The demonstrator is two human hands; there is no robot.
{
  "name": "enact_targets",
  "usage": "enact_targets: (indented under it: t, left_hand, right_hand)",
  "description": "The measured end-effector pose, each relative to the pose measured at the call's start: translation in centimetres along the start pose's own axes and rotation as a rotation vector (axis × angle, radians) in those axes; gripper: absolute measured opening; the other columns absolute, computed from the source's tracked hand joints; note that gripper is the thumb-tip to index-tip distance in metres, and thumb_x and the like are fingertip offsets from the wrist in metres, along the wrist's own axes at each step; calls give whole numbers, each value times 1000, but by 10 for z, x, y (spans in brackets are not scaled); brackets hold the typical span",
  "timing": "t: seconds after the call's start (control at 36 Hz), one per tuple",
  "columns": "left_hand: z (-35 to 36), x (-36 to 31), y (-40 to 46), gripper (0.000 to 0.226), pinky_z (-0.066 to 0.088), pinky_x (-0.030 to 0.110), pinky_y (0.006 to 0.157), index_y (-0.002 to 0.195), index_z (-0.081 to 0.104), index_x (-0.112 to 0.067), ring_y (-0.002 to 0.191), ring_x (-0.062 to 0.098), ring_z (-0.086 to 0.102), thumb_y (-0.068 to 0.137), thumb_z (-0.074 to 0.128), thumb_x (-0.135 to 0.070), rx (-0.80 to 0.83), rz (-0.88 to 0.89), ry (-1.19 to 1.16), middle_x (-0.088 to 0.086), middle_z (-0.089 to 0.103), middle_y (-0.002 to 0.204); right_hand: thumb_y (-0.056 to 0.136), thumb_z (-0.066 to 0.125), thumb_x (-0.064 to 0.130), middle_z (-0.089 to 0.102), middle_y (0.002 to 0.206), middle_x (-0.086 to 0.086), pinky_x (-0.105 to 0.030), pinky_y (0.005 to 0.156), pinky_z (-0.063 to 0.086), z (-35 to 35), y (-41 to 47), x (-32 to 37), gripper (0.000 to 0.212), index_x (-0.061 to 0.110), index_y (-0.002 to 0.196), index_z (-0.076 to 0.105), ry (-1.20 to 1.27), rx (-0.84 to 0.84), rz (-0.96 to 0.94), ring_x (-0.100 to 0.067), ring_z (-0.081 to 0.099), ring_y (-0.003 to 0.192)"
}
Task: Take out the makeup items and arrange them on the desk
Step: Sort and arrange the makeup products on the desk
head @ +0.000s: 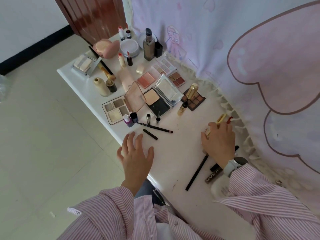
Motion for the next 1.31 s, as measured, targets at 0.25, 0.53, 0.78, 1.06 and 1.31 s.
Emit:
enact_targets:
  t: [0.25, 0.53, 0.78, 1.06, 1.31]
  left_hand:
    - [2, 3, 0, 54, 35, 52, 95, 117, 56, -13, 125, 26, 36, 80, 39, -48, 35, -3, 19, 10, 50, 131]
    - [4, 3, 0, 55, 35, 53, 95, 118, 55, -13, 125, 31, 42, 80, 38, -49, 59, 3, 32, 11, 50, 131]
    - [4, 3, 0, 55, 36, 54, 94, 117, 56, -12, 125, 29, 40, 80, 38, -49, 55, 7, 36, 10, 51, 131]
    - [6, 5, 0, 56, 35, 55, 95, 118, 55, -14, 125, 31, 42, 80, 37, -51, 71, 8, 47, 10, 51, 131]
    - [3, 3, 0, 56, 36, 56, 95, 118, 56, -13, 124, 32, 45, 81, 37, -51, 72, 17, 53, 10, 52, 131]
  right_hand:
    - [90, 43, 36, 55, 113, -13, -38, 86, 38, 7, -3, 11, 37, 11, 118, 48, -123, 66, 23, -31, 46, 107]
    - [86, 45, 17, 65, 96, -13, -34, 68, 23, 4, -6, 17, 29, 6, 113, 40, -82, 60, 89, -30, 51, 94]
    - [88, 42, 15, 62, 99, -13, -34, 72, 22, 1, -10, 23, 16, 6, 101, 48, 7, 108, 174, -30, 52, 99]
    - [85, 45, 23, 51, 68, -1, -30, 64, 37, 15, -6, 16, 19, 9, 73, 49, 283, 257, 253, -24, 47, 76]
    - [84, 51, 18, 55, 68, -6, -27, 72, 36, 18, 0, 24, 22, 5, 67, 52, 828, 242, 505, -18, 45, 66]
Point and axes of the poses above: each hand's wrist, its own y-axis towards the middle knuckle, its own z-axis out of the palm, x = y × z, the point moved 7 cm from there along y, towards the middle knuckle
